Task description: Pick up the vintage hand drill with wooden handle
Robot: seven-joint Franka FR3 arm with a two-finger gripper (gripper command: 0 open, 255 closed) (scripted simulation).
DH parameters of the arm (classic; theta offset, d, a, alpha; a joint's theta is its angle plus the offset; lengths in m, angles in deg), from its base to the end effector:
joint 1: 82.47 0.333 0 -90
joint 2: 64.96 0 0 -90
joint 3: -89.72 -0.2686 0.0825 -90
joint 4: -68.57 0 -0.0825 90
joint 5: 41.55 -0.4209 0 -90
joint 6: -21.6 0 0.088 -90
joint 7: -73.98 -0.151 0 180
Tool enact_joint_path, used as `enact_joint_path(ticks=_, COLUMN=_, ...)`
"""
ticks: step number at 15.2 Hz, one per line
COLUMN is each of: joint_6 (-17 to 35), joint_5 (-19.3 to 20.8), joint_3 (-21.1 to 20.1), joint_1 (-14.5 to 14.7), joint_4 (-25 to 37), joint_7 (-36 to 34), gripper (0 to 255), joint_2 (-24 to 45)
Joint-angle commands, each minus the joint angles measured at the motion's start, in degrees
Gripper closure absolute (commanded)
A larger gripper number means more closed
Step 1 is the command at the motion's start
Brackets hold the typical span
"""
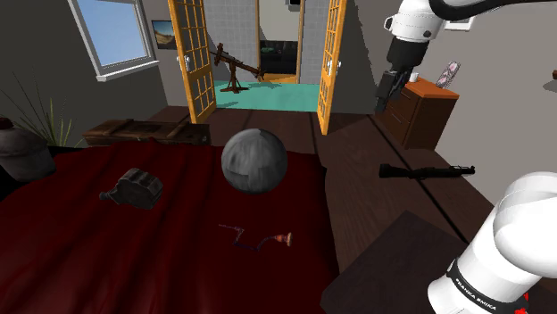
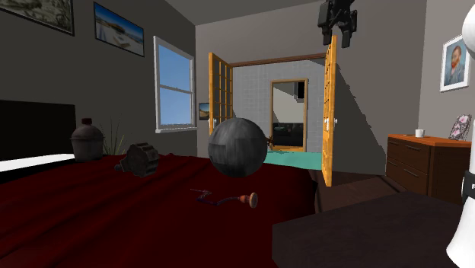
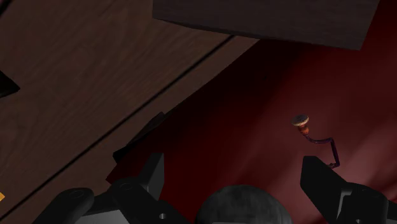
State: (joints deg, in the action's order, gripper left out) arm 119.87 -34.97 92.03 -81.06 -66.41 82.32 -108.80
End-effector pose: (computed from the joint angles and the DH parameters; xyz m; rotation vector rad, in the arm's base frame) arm 0.4020 -0.0227 0.5193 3.0323 0.2260 0.1784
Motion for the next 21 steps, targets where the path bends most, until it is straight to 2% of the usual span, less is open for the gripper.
enact_joint_path(ticks=1, joint_6=0.0, joint_5=0.0, joint_3=0.0, joint_1=0.0, joint_4=0.0, joint_7=0.0, gripper=0, joint_2=0.0)
enact_joint_path(ticks=11, joint_6=16.2, joint_5=-3.5, joint_3=-6.3, joint_1=2.2, joint_4=-6.6, joint_7=-10.2, gripper=0, joint_2=10.8)
enact_joint_path(ticks=21, joint_6=31.7, joint_5=-3.6, joint_3=-12.7, joint_1=3.4, joint_4=-5.2, joint_7=-20.8, gripper=0, joint_2=28.8)
